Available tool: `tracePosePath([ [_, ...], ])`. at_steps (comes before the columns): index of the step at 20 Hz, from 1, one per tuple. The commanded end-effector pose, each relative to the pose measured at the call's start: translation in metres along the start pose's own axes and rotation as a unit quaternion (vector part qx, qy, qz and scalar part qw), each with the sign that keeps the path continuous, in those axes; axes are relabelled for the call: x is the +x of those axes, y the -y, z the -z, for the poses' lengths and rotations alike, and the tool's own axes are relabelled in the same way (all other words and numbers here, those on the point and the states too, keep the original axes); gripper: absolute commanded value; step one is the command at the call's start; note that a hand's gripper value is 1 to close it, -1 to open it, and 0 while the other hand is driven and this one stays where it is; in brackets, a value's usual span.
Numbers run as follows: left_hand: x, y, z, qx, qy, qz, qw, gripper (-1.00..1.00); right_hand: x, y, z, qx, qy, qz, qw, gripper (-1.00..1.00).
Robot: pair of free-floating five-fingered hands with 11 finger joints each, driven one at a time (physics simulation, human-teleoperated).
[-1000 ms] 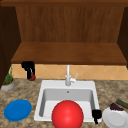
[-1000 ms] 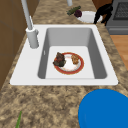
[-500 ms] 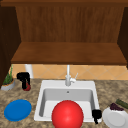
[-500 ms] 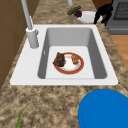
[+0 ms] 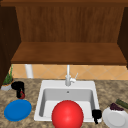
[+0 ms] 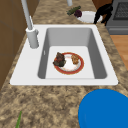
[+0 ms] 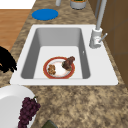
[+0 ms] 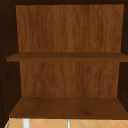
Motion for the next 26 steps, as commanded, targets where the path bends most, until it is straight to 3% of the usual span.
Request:
tracePosePath([
  [1, 0.005, 0.035, -0.017, 0.001, -0.028, 0.028, 0.9992, 1.0, 0.0, 0.0, 0.0, 0.0, 0.0, 0.0, 1.0, 0.0],
  [2, 0.004, 0.043, -0.022, 0.009, -0.024, 0.021, 0.9995, 1.0, 0.0, 0.0, 0.0, 0.0, 0.0, 0.0, 1.0, 0.0],
  [5, 0.005, 0.07, -0.035, 0.008, -0.023, 0.013, 0.9996, 1.0, 0.0, 0.0, 0.0, 0.0, 0.0, 0.0, 1.0, 0.0],
  [8, -0.021, 0.086, -0.044, 0.009, -0.026, 0.007, 0.9996, 1.0, 0.0, 0.0, 0.0, 0.0, 0.0, 0.0, 1.0, 0.0],
  [14, -0.074, 0.115, -0.066, 0.004, -0.02, 0.012, 0.9997, 1.0, 0.0, 0.0, 0.0, 0.0, 0.0, 0.0, 1.0, 0.0],
  [18, -0.082, 0.145, -0.09, 0.008, -0.03, 0.011, 0.9994, 1.0, 0.0, 0.0, 0.0, 0.0, 0.0, 0.0, 1.0, 0.0],
  [19, -0.088, 0.151, -0.084, -0.001, -0.03, 0.002, 0.9995, 1.0, 0.0, 0.0, 0.0, 0.0, 0.0, 0.0, 1.0, 0.0],
  [20, -0.094, 0.147, -0.093, -0.009, -0.008, -0.01, 0.9999, 1.0, 0.0, 0.0, 0.0, 0.0, 0.0, 0.0, 1.0, 0.0],
  [22, -0.086, 0.143, -0.085, -0.004, -0.005, -0.004, 1.0, 1.0, 0.0, 0.0, 0.0, 0.0, 0.0, 0.0, 1.0, 0.0],
  [23, -0.089, 0.146, -0.088, -0.002, -0.005, -0.008, 1.0, -1.0, 0.0, 0.0, 0.0, 0.0, 0.0, 0.0, 1.0, 0.0],
  [26, -0.086, 0.141, -0.089, -0.001, -0.014, -0.006, 0.9999, -1.0, 0.0, 0.0, 0.0, 0.0, 0.0, 0.0, 1.0, 0.0],
])
